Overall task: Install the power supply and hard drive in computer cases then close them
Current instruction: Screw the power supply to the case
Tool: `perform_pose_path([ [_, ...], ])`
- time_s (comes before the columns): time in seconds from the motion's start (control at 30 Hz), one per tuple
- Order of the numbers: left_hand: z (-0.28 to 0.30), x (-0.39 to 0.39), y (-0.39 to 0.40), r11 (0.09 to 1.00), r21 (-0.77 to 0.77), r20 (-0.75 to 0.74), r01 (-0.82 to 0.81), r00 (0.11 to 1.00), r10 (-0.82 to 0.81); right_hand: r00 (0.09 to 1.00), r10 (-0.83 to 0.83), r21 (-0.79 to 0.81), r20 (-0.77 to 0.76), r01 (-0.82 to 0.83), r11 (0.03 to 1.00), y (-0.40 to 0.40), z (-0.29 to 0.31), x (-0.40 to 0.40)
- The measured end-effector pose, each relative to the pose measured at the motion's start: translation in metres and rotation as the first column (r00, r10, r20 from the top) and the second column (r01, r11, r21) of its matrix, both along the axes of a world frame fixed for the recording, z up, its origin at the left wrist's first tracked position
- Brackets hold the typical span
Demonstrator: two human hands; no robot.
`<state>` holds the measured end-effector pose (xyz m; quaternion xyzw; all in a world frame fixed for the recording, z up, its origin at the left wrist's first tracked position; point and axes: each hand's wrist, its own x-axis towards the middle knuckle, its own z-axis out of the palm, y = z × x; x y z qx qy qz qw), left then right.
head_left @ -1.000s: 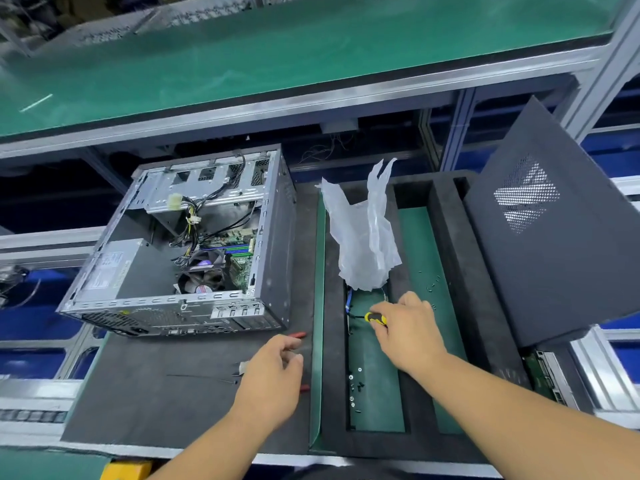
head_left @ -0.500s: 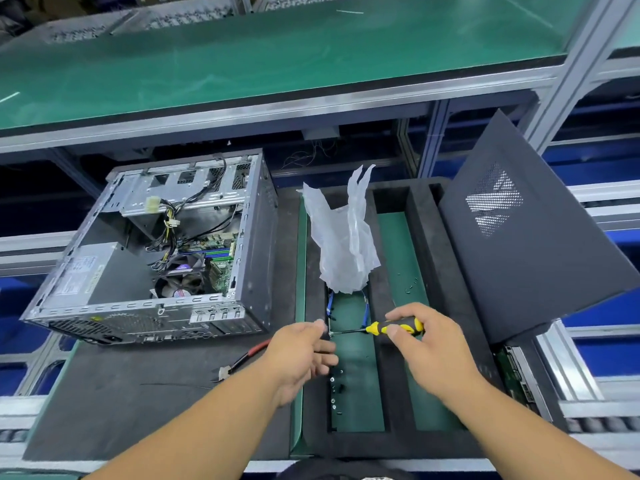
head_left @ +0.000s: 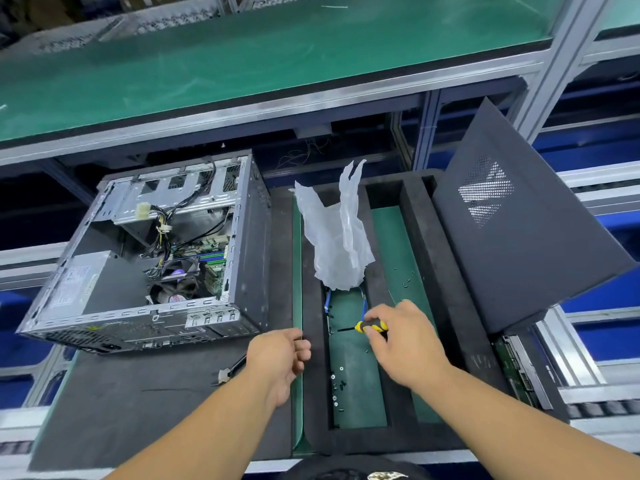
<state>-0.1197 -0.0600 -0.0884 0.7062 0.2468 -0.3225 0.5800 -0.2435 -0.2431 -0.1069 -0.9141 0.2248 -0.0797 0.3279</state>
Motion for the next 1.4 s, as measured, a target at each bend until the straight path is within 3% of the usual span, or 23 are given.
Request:
perform_pose_path([
  [0.13, -0.004, 0.003, 0.014, 0.998, -0.033, -0.044, -0.051, 0.998, 0.05, 0.997, 0.071, -0.118, 0.006, -0.07, 0.991, 0.008, -0.014, 0.015],
  [0.8, -0.007, -0.002, 0.022, 0.992, -0.084, -0.081, -0.094, 0.993, 0.087, 0.988, 0.121, -0.19, -0.091, -0.137, 0.972, 0.016, -0.027, 0.019],
  [0.97, -0.006, -0.003, 0.02, 0.992, -0.104, -0.086, -0.072, 0.994, 0.063, 0.998, 0.004, -0.117, 0.065, 0.004, 0.993, 0.012, -0.011, 0.005],
  [1.13, -0.01, -0.007, 0.01, 0.992, -0.117, -0.078, 0.056, 0.995, -0.065, 0.995, -0.097, 0.084, -0.03, 0.099, 0.992, 0.0, 0.001, -0.01],
  [1.23, -0.012, -0.01, 0.002, 0.973, -0.075, 0.032, 0.219, 0.976, -0.218, 0.984, -0.175, 0.217, -0.014, 0.174, 0.961, -0.006, 0.014, -0.019],
  [1.3, -0.014, -0.009, -0.004, 0.934, 0.036, 0.133, 0.355, 0.925, -0.357, 0.975, -0.221, 0.279, 0.0, 0.212, 0.937, -0.008, 0.024, -0.023],
  [1.4, -0.015, -0.006, -0.015, 0.903, 0.091, 0.183, 0.419, 0.884, -0.429, 0.961, -0.273, 0.362, 0.032, 0.244, 0.9, -0.01, 0.035, -0.029],
])
